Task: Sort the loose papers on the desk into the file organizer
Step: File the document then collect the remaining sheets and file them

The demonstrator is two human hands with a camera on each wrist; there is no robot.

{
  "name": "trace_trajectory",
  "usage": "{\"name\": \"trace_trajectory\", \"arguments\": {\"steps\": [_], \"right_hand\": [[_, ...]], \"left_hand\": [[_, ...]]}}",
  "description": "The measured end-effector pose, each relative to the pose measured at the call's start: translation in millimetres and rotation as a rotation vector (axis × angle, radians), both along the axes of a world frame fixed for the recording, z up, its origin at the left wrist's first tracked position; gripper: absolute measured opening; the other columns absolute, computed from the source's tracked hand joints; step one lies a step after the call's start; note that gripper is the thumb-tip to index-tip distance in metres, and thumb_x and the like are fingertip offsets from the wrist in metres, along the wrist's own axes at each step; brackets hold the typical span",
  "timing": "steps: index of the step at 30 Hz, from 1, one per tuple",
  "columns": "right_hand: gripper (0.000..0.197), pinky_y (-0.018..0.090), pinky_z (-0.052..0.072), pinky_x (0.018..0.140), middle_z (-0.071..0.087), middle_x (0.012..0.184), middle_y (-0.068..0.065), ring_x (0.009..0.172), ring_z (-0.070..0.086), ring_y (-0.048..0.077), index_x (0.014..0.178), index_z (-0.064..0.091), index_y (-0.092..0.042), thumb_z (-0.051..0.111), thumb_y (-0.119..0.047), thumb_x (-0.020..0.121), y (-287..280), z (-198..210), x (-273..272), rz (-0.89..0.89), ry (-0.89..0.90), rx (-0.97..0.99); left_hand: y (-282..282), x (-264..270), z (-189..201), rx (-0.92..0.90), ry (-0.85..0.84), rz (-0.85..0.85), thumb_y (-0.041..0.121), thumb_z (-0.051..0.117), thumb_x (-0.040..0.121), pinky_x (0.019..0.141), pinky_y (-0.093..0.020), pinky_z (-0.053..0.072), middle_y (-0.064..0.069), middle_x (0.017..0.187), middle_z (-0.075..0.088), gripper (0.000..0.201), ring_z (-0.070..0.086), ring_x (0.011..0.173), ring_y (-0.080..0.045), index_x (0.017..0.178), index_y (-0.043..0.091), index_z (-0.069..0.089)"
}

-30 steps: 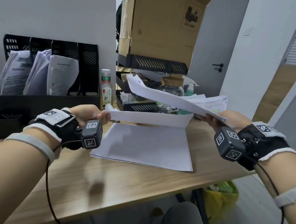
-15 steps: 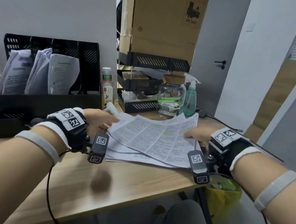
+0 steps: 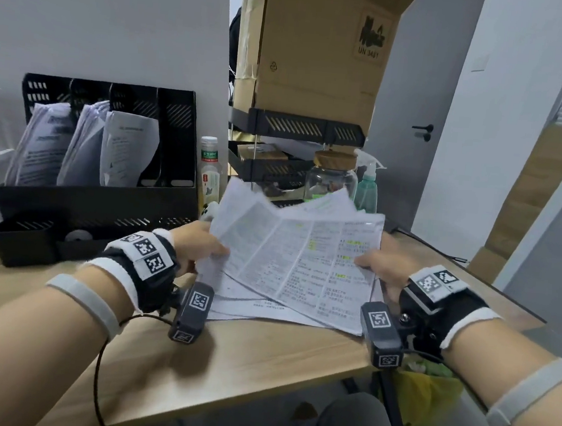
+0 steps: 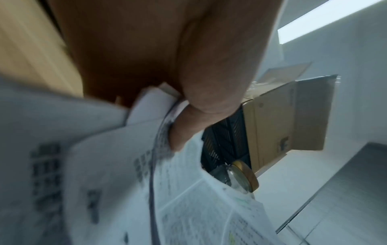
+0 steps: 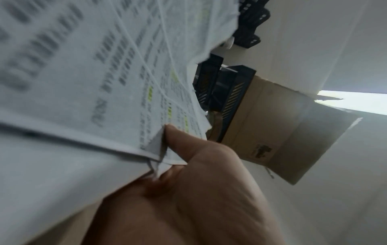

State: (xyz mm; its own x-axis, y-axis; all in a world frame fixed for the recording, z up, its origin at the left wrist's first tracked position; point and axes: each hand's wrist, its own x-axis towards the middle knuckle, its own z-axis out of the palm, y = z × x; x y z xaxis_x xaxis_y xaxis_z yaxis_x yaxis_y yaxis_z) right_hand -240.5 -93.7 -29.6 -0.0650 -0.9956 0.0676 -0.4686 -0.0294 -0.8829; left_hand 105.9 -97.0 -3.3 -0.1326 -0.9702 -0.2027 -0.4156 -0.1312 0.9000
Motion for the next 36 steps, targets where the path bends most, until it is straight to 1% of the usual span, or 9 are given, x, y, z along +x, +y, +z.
{"name": "trace_trajectory", "arguments": {"steps": [4, 9, 13, 16, 18, 21, 25, 28, 36], "right_hand": [[0.033, 0.047, 0.053, 0.097, 0.072, 0.119, 0.000, 0.110, 0.067, 0.022, 0.115, 0.068, -0.020, 0.065, -0.013, 0.083, 26, 47, 22, -0.118, -0.089, -0.301], [0.031, 0.035, 0.052, 0.092, 0.067, 0.116, -0.005, 0.109, 0.064, 0.017, 0.122, 0.059, -0.023, 0.055, -0.007, 0.096, 35, 71, 49, -0.153, -0.077, -0.569], [0.032, 0.039, 0.055, 0.092, 0.067, 0.118, -0.004, 0.109, 0.064, 0.016, 0.126, 0.057, -0.024, 0.054, -0.011, 0.098, 35, 53, 61, -0.195, -0.142, -0.542], [0.030, 0.025, 0.053, 0.082, 0.068, 0.110, -0.009, 0.100, 0.064, 0.003, 0.126, 0.057, -0.023, 0.056, -0.014, 0.097, 36, 45, 60, -0.224, -0.203, -0.559], [0.033, 0.016, 0.049, 0.074, 0.066, 0.105, -0.011, 0.092, 0.061, -0.006, 0.125, 0.054, -0.017, 0.063, -0.020, 0.094, 34, 40, 55, -0.258, -0.246, -0.535], [0.043, 0.020, 0.049, 0.073, 0.065, 0.104, -0.007, 0.088, 0.061, -0.004, 0.121, 0.047, -0.012, 0.070, -0.028, 0.089, 34, 33, 53, -0.285, -0.268, -0.456], [0.040, 0.019, 0.049, 0.069, 0.063, 0.096, -0.013, 0.085, 0.061, -0.002, 0.118, 0.047, -0.012, 0.072, -0.025, 0.088, 35, 26, 55, -0.298, -0.274, -0.433], [0.031, 0.033, 0.054, 0.082, 0.063, 0.096, -0.011, 0.086, 0.062, 0.002, 0.116, 0.051, -0.012, 0.067, -0.022, 0.092, 34, 29, 54, -0.310, -0.302, -0.418], [0.016, 0.035, 0.052, 0.084, 0.068, 0.106, -0.002, 0.096, 0.065, 0.018, 0.110, 0.058, -0.017, 0.057, -0.023, 0.096, 29, 60, 69, -0.293, -0.281, -0.483]], "left_hand": [[3, -1, 9, -0.369, 0.288, 0.054, -0.013, 0.052, 0.095, 0.089, -0.047, 0.058, -0.012, 0.121, 0.072, 0.041, 0.069, 0.110, -0.031, 0.127, 0.012, 0.060], [4, -8, 17, -0.646, 0.286, 0.065, -0.023, 0.047, 0.088, 0.086, -0.029, 0.060, 0.002, 0.119, 0.071, 0.062, 0.068, 0.112, -0.010, 0.124, 0.026, 0.059], [7, -17, 0, -0.606, 0.293, 0.138, -0.021, 0.041, 0.087, 0.089, -0.037, 0.057, 0.000, 0.120, 0.068, 0.062, 0.064, 0.115, -0.015, 0.130, 0.023, 0.054], [4, -16, -9, -0.595, 0.370, 0.195, -0.010, 0.054, 0.092, 0.089, -0.040, 0.058, 0.000, 0.115, 0.070, 0.046, 0.066, 0.110, -0.018, 0.119, 0.027, 0.059], [0, -12, -12, -0.595, 0.379, 0.212, 0.012, 0.074, 0.087, 0.090, -0.046, 0.059, -0.004, 0.119, 0.071, 0.041, 0.069, 0.111, -0.022, 0.124, 0.021, 0.058], [-3, -10, -16, -0.572, 0.357, 0.218, 0.033, 0.087, 0.075, 0.089, -0.047, 0.060, -0.004, 0.120, 0.072, 0.061, 0.071, 0.109, -0.019, 0.124, 0.013, 0.057], [0, -22, -16, -0.589, 0.401, 0.177, 0.017, 0.076, 0.089, 0.087, -0.046, 0.059, 0.000, 0.115, 0.075, 0.034, 0.072, 0.106, -0.019, 0.120, 0.016, 0.061], [-1, -23, -18, -0.591, 0.407, 0.214, 0.019, 0.068, 0.095, 0.094, -0.054, 0.056, 0.000, 0.115, 0.074, 0.021, 0.070, 0.109, -0.023, 0.115, 0.020, 0.065], [-9, -34, 3, -0.653, 0.459, 0.274, 0.016, 0.066, 0.095, 0.092, -0.046, 0.056, -0.001, 0.117, 0.071, 0.029, 0.067, 0.111, -0.019, 0.123, 0.016, 0.059]]}}
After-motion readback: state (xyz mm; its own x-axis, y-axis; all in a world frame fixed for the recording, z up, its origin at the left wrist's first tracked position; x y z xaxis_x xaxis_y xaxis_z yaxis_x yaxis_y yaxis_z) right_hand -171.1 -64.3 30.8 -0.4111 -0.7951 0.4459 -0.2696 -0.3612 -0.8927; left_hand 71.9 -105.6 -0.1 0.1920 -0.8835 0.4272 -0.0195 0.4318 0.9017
